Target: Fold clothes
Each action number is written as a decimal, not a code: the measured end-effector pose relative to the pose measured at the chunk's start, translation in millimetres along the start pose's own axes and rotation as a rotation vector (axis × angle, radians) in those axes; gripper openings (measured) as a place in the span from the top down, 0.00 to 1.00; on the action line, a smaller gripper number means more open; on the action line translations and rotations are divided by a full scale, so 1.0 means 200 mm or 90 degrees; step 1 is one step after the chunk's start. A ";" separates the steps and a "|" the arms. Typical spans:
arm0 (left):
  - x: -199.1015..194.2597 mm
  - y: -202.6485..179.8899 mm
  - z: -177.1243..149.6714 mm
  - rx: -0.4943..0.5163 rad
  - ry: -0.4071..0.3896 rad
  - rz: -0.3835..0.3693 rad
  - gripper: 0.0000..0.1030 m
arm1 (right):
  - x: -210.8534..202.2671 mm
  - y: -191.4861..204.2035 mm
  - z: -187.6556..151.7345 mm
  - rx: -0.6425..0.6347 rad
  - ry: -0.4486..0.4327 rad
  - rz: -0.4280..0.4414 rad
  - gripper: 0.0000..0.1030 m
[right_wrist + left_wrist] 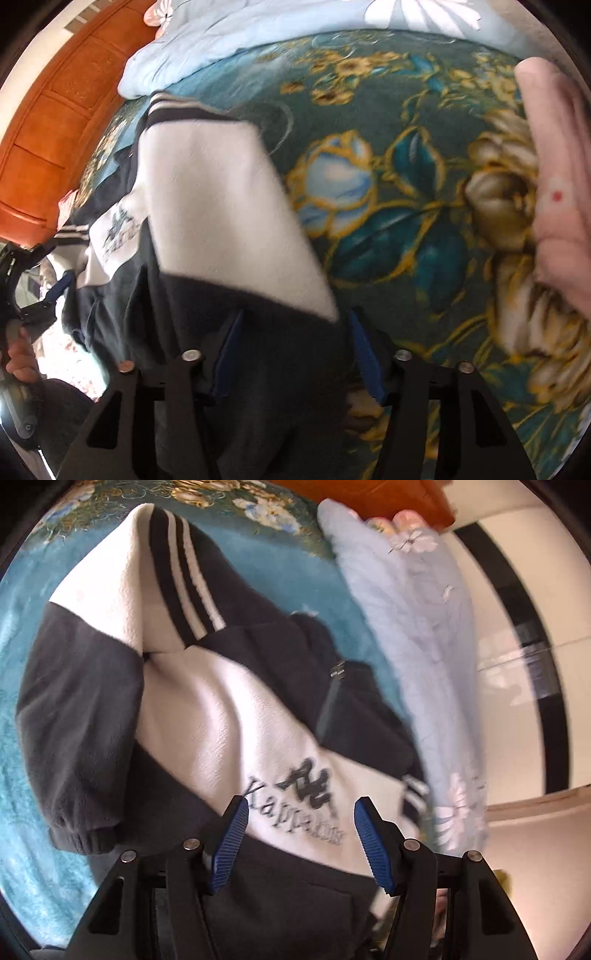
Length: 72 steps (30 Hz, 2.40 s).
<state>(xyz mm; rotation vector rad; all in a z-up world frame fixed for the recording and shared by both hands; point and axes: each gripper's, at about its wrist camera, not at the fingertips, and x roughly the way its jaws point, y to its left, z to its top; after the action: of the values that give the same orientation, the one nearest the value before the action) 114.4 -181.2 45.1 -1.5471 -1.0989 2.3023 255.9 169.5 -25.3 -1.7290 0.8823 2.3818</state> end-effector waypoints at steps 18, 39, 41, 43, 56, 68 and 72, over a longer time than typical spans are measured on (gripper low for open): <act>-0.01 0.16 0.03 -0.095 -0.020 -0.036 0.38 | -0.63 0.31 0.94 -0.124 -0.281 -0.317 0.91; -0.15 0.17 0.01 -0.071 -0.006 -0.020 0.38 | -0.57 0.44 0.79 -0.197 -0.247 -0.275 0.47; -0.23 0.19 0.00 -0.068 -0.018 -0.017 0.38 | -0.46 0.45 0.63 -0.214 -0.199 -0.242 0.47; -0.33 0.21 -0.02 -0.056 -0.035 -0.007 0.38 | -0.36 0.46 0.46 -0.230 -0.150 -0.209 0.47; -0.75 0.52 -0.26 -0.019 -0.075 0.089 0.38 | -0.10 0.48 -0.20 -0.248 -0.005 -0.075 0.47; -0.41 0.47 -0.21 0.014 0.017 0.132 0.38 | -0.04 0.33 -0.21 -0.161 0.029 -0.035 0.47; -0.30 0.38 -0.13 0.104 0.033 0.191 0.38 | -0.05 0.33 -0.16 -0.172 0.020 -0.036 0.47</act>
<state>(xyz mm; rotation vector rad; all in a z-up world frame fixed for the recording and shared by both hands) 184.2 -253.4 35.7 -1.7974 -0.6840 2.4483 262.5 100.9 4.6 -1.8555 0.5264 2.5405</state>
